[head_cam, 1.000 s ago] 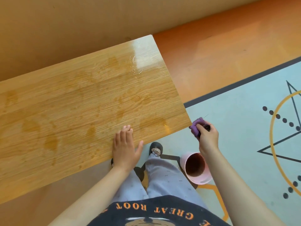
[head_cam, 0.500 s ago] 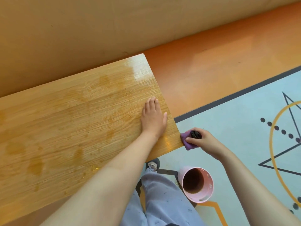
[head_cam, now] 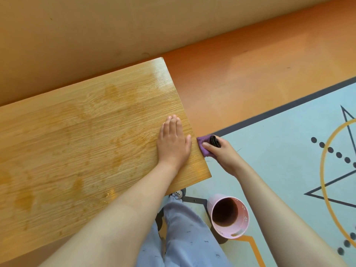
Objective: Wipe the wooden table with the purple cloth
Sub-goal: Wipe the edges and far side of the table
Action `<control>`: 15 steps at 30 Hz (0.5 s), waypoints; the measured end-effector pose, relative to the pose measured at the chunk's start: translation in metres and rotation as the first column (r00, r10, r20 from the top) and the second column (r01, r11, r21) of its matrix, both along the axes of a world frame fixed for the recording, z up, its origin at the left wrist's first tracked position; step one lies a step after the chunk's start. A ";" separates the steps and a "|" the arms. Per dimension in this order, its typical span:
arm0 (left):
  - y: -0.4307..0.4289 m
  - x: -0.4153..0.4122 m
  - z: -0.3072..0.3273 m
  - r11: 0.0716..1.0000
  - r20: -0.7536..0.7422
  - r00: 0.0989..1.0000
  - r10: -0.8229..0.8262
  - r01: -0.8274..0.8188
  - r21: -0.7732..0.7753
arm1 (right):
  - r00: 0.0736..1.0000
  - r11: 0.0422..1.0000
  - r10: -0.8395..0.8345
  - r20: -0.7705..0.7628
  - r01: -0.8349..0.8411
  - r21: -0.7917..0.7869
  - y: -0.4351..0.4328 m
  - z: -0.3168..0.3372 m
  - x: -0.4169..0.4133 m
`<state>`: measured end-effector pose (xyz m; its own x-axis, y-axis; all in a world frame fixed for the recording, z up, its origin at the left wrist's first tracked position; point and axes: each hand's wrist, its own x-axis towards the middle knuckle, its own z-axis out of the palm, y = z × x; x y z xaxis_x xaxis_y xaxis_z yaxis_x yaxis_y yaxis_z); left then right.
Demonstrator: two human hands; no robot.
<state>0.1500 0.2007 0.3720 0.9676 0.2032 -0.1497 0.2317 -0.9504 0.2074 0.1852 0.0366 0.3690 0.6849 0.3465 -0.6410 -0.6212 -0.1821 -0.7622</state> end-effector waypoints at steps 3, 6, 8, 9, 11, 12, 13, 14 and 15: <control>0.000 0.001 0.001 1.000 -0.019 1.000 -0.011 0.011 0.001 | 0.997 1.000 0.017 -0.070 -0.017 0.003 -0.031 -0.002 -0.036; 0.000 0.001 0.001 1.000 -0.016 1.000 -0.012 0.012 0.011 | 0.989 1.000 -0.006 -0.146 0.008 0.015 -0.042 -0.003 -0.049; 0.000 0.001 0.002 1.000 -0.011 1.000 -0.007 0.007 0.006 | 0.989 1.000 0.010 -0.147 -0.006 0.027 -0.031 -0.007 -0.039; 0.000 0.002 0.002 1.000 -0.007 1.000 -0.003 0.003 0.002 | 0.992 0.999 0.014 -0.129 -0.009 0.037 -0.021 -0.011 -0.029; 0.000 0.002 0.002 1.000 0.001 1.000 0.011 -0.011 -0.001 | 0.997 0.998 -0.020 -0.076 0.024 0.058 0.004 -0.015 -0.003; 0.000 0.003 0.001 1.000 0.008 1.000 0.019 -0.019 0.002 | 0.998 0.997 -0.040 -0.042 0.043 0.066 0.017 -0.015 0.011; 0.000 0.003 0.001 1.000 0.019 1.000 0.023 -0.024 0.007 | 0.999 0.996 -0.048 -0.001 0.048 0.070 0.027 -0.012 0.023; 0.000 0.002 0.000 1.000 0.029 0.999 0.024 -0.024 0.014 | 0.998 0.996 -0.046 0.038 0.043 0.073 0.035 -0.008 0.031; 0.001 0.002 0.000 1.000 0.033 0.999 0.021 -0.022 0.018 | 0.997 0.997 -0.039 0.066 0.035 0.072 0.039 -0.005 0.035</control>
